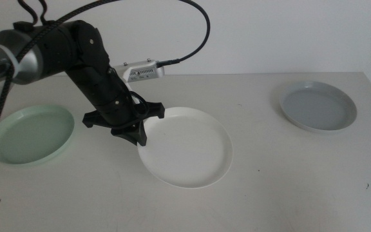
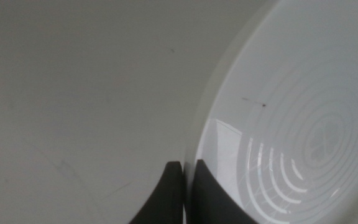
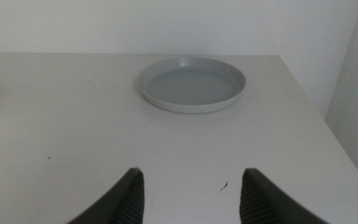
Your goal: Stack the three bowls on top of each other.
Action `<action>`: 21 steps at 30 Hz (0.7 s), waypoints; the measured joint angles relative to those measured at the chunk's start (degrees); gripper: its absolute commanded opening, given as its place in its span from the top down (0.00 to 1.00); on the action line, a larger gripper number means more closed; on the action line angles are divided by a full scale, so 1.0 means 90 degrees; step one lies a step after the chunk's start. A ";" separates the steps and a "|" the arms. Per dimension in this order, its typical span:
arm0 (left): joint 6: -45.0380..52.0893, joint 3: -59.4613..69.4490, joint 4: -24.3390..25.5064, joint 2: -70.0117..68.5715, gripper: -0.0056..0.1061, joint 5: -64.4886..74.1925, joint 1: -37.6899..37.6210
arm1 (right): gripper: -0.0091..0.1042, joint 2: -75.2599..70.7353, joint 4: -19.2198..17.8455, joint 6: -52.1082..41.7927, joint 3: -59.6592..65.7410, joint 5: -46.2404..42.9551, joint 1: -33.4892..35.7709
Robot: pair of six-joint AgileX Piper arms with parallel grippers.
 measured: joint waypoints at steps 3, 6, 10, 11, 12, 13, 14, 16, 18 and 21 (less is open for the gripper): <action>-0.0141 -0.0225 0.0016 0.0216 0.95 0.0021 -0.0219 | 0.56 0.0000 0.0000 0.0000 0.0000 0.0000 0.0000; -0.0234 -0.0404 0.0016 0.0419 0.95 0.0008 -0.0395 | 0.56 0.0000 0.0000 0.0000 0.0000 0.0000 0.0000; -0.0276 -0.0471 -0.0050 0.0652 0.95 -0.0103 -0.0518 | 0.56 0.0000 0.0000 0.0000 0.0000 0.0000 0.0000; -0.0279 -0.0478 -0.0073 0.0705 0.95 -0.0146 -0.0528 | 0.56 0.0000 0.0000 0.0000 0.0000 0.0000 0.0000; -0.0278 -0.0478 -0.0081 0.0741 0.95 -0.0188 -0.0542 | 0.56 0.0000 0.0000 0.0000 0.0000 0.0000 0.0000; -0.0278 -0.0478 -0.0097 0.0792 0.95 -0.0237 -0.0560 | 0.56 0.0000 0.0000 0.0000 0.0000 0.0000 0.0000; -0.0278 -0.0478 -0.0120 0.0847 0.95 -0.0289 -0.0568 | 0.56 0.0000 0.0000 0.0000 0.0000 0.0000 0.0000; -0.0281 -0.0478 -0.0206 0.0959 0.95 -0.0388 -0.0575 | 0.56 0.0000 0.0000 0.0000 0.0000 0.0000 0.0000; -0.0298 -0.0478 -0.0283 0.1059 0.95 -0.0463 -0.0580 | 0.56 0.0000 0.0000 0.0000 0.0000 0.0000 0.0000; -0.0298 -0.0478 -0.0356 0.1172 0.95 -0.0523 -0.0580 | 0.56 0.0000 0.0000 0.0000 0.0000 0.0000 0.0000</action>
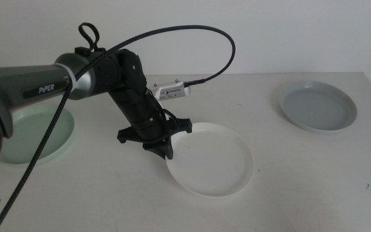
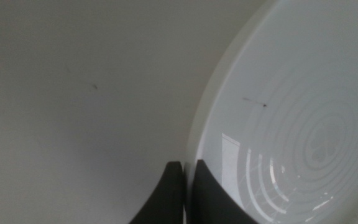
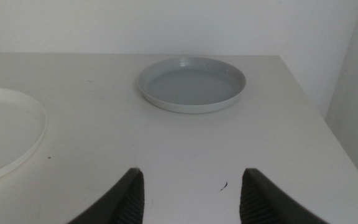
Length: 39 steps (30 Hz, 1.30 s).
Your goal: Stack the three bowls on top of each other.
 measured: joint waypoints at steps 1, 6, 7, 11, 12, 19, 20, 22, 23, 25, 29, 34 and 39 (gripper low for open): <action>0.0000 0.0000 -0.0017 0.0031 0.95 -0.0026 0.0000 | 0.56 0.0000 0.0000 0.0000 0.0000 0.0000 0.0000; 0.0000 -0.0001 -0.0040 0.0106 0.95 -0.0192 0.0000 | 0.56 0.0000 0.0000 0.0000 0.0000 0.0000 0.0000; 0.0000 -0.0001 -0.0040 0.0116 0.95 -0.0191 0.0000 | 0.56 0.0000 0.0000 0.0000 0.0000 0.0000 0.0000; 0.0000 -0.0001 -0.0040 0.0130 0.69 -0.0191 0.0000 | 0.56 0.0000 0.0000 0.0000 0.0000 0.0000 0.0000; 0.0000 -0.0001 -0.0040 0.0130 0.61 -0.0191 0.0000 | 0.56 0.0000 0.0000 0.0000 0.0000 0.0000 0.0000; 0.0330 -0.0001 -0.0040 0.0123 0.11 -0.0134 0.0000 | 0.56 0.0000 0.0000 0.0000 0.0000 0.0000 0.0000; 0.0412 -0.0001 -0.0040 0.0106 0.09 -0.0114 0.0000 | 0.56 0.0000 0.0000 0.0000 0.0000 0.0000 0.0000; 0.0535 -0.0001 0.0001 0.0034 0.04 -0.0042 0.0000 | 0.56 0.0000 0.0000 0.0000 0.0000 0.0000 0.0000; 0.0553 -0.0001 0.0045 -0.0020 0.04 -0.0016 0.0000 | 0.56 0.0000 0.0000 0.0000 0.0000 0.0000 0.0000; 0.0567 -0.0001 0.0241 -0.0208 0.04 0.0067 0.0000 | 0.56 0.0000 0.0000 0.0000 0.0000 0.0000 0.0000; 0.0426 -0.0001 0.0708 -0.0695 0.04 0.0246 0.0000 | 0.56 0.0000 0.0000 0.0000 0.0000 0.0000 0.0000; 0.0120 -0.0001 0.1285 -0.1379 0.04 0.0416 0.0049 | 0.56 0.0000 0.0000 0.0000 0.0000 0.0000 0.0000; 0.0068 -0.0001 0.1404 -0.2116 0.04 0.0650 0.0468 | 0.56 0.0000 0.0000 0.0000 0.0000 0.0000 0.0000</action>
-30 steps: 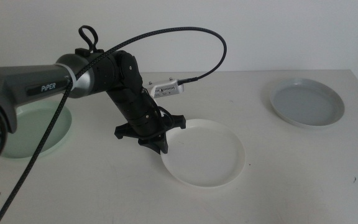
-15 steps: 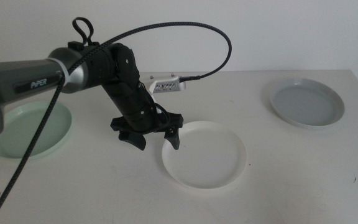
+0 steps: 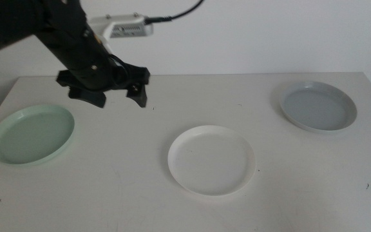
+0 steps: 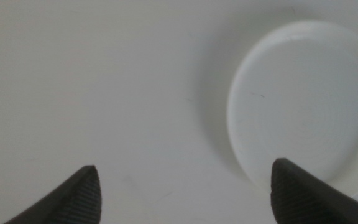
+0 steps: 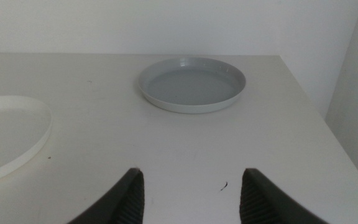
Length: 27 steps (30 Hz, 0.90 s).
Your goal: Stack the three bowls on top of each other.
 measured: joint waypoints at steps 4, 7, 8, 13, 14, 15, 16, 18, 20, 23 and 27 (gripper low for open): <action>0.0000 0.0000 0.0053 -0.0616 0.04 0.0086 0.0527 | 0.56 0.0000 0.0000 0.0000 0.0000 0.0000 0.0000; 0.0000 0.0000 0.0061 -0.1018 0.05 0.0092 0.0952 | 0.56 0.0000 0.0000 0.0000 0.0000 0.0000 0.0000; 0.0000 0.0000 0.0083 -0.1139 0.05 0.0105 0.1091 | 0.56 0.0000 0.0000 0.0000 0.0000 0.0000 0.0000; 0.0190 0.0000 0.0171 -0.1423 0.05 0.0498 0.1824 | 0.56 0.0000 0.0000 0.0000 0.0000 0.0000 0.0000; 0.0280 0.0000 0.0165 -0.1423 0.05 0.0592 0.2015 | 0.56 0.0000 0.0000 0.0000 0.0000 0.0000 0.0000; 0.0398 0.0000 0.0165 -0.1423 0.05 0.0659 0.2214 | 0.56 0.0000 0.0000 0.0000 0.0000 0.0000 0.0000; 0.0526 0.0000 0.0160 -0.1423 0.05 0.0727 0.2415 | 0.56 0.0000 0.0000 0.0000 0.0000 0.0000 0.0000; 0.0780 0.0000 0.0096 -0.1417 0.05 0.0819 0.2770 | 0.56 0.0000 0.0000 0.0000 0.0000 0.0000 0.0000; 0.1066 0.0000 0.0037 -0.1376 0.05 0.0886 0.3139 | 0.56 0.0000 0.0000 0.0000 0.0000 0.0000 0.0000; 0.1408 0.0000 -0.0087 -0.1205 0.05 0.0891 0.3595 | 0.56 0.0000 0.0000 0.0000 0.0000 0.0000 0.0000; 0.1850 0.0000 -0.0406 -0.0811 0.05 0.0809 0.4112 | 0.56 0.0000 0.0000 0.0000 0.0000 0.0000 0.0000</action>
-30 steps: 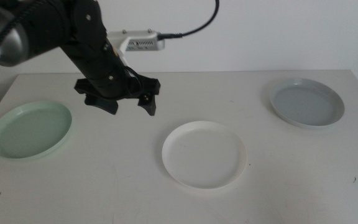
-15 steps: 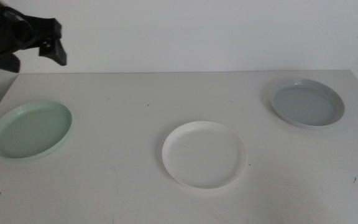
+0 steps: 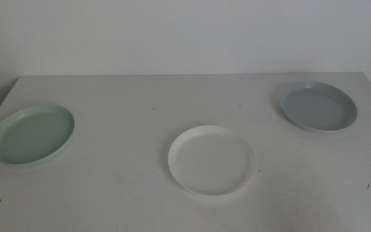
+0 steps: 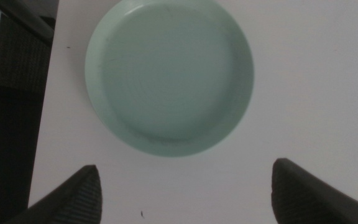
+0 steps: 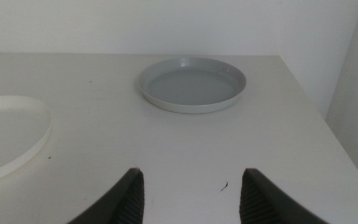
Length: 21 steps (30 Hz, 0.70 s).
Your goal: Stack the three bowls on top of each other.
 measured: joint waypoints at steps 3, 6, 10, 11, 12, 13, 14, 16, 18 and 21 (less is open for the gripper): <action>0.0359 0.0000 -0.0253 0.0433 0.05 -0.0187 0.0304 | 0.56 0.0000 0.0000 0.0000 0.0000 0.0000 0.0000; 0.0728 0.0000 -0.0427 0.0845 0.05 -0.0358 0.0542 | 0.56 0.0000 0.0000 0.0000 0.0000 0.0000 0.0000; 0.1044 0.0000 -0.0537 0.1354 0.05 -0.0587 0.0720 | 0.56 0.0000 0.0000 0.0000 0.0000 0.0000 0.0000; 0.1107 0.0000 -0.0537 0.1479 0.05 -0.0669 0.0734 | 0.56 0.0000 0.0000 0.0000 0.0000 0.0000 0.0000; 0.1172 0.0000 -0.0537 0.1581 0.05 -0.0762 0.0735 | 0.56 0.0000 0.0000 0.0000 0.0000 0.0000 0.0000; 0.1230 0.0000 -0.0551 0.1701 0.05 -0.0849 0.0735 | 0.56 0.0000 0.0000 0.0000 0.0000 0.0000 0.0000; 0.1282 0.0000 -0.0571 0.1814 0.05 -0.0934 0.0735 | 0.56 0.0000 0.0000 0.0000 0.0000 0.0000 0.0000; 0.1376 0.0000 -0.0620 0.2018 0.05 -0.1091 0.0735 | 0.56 0.0000 0.0000 0.0000 0.0000 0.0000 0.0000; 0.1436 0.0000 -0.0644 0.2161 0.05 -0.1219 0.0735 | 0.56 0.0000 0.0000 0.0000 0.0000 0.0000 0.0000; 0.1492 0.0000 -0.0663 0.2353 0.05 -0.1417 0.0735 | 0.56 0.0000 0.0000 0.0000 0.0000 0.0000 0.0000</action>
